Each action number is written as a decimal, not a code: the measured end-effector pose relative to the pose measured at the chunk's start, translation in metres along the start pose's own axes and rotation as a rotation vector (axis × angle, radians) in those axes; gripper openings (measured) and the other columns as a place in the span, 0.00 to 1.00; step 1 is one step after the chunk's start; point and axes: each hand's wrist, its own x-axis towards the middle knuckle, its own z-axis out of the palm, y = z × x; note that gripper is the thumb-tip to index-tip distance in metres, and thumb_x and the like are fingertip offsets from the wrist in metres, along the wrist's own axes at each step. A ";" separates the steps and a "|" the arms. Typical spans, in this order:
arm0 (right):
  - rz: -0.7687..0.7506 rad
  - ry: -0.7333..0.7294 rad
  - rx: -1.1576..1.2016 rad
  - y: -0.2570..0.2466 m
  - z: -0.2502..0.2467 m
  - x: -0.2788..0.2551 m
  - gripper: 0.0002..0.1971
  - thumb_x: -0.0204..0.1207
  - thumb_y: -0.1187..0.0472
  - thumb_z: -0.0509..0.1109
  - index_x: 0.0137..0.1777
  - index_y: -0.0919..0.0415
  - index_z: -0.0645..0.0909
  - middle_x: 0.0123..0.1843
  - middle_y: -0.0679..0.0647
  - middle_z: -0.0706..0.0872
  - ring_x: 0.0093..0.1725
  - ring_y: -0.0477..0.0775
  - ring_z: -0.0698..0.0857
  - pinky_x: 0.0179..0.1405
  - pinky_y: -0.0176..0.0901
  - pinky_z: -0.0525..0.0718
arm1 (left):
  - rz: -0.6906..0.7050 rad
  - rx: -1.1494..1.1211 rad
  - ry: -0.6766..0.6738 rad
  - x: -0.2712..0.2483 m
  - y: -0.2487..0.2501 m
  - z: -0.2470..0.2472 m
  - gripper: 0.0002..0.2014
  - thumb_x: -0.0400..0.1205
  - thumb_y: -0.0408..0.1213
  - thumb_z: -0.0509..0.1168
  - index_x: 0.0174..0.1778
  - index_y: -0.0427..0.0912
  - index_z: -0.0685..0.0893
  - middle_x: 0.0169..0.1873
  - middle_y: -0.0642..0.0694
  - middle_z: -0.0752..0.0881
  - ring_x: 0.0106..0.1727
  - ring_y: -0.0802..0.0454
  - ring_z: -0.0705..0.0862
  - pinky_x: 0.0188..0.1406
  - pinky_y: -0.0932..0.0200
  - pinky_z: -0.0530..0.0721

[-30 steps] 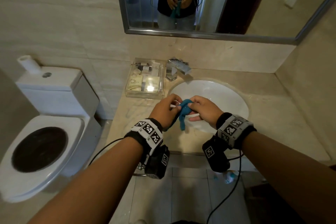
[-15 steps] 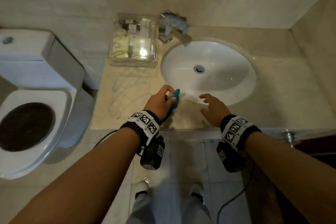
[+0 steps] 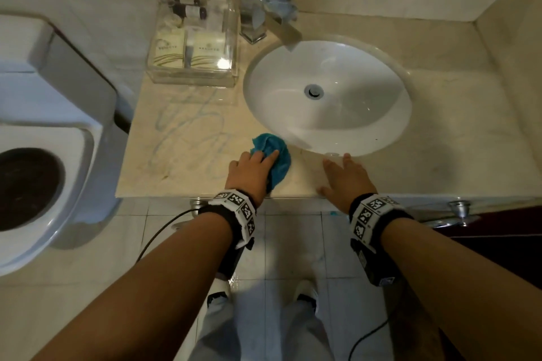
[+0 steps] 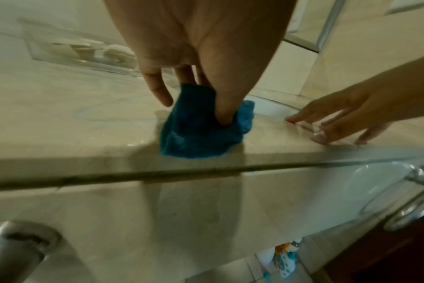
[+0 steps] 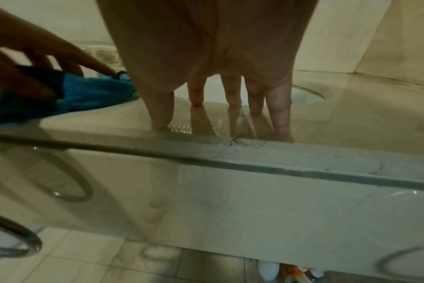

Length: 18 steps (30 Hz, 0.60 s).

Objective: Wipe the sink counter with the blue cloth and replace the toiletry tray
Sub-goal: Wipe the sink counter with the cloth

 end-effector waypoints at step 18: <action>-0.013 -0.037 0.005 0.001 0.001 -0.003 0.40 0.75 0.38 0.60 0.80 0.40 0.41 0.84 0.58 0.38 0.82 0.69 0.45 0.77 0.69 0.61 | 0.088 -0.007 -0.025 0.016 0.043 0.015 0.27 0.86 0.45 0.54 0.82 0.54 0.57 0.82 0.48 0.57 0.80 0.42 0.60 0.70 0.45 0.70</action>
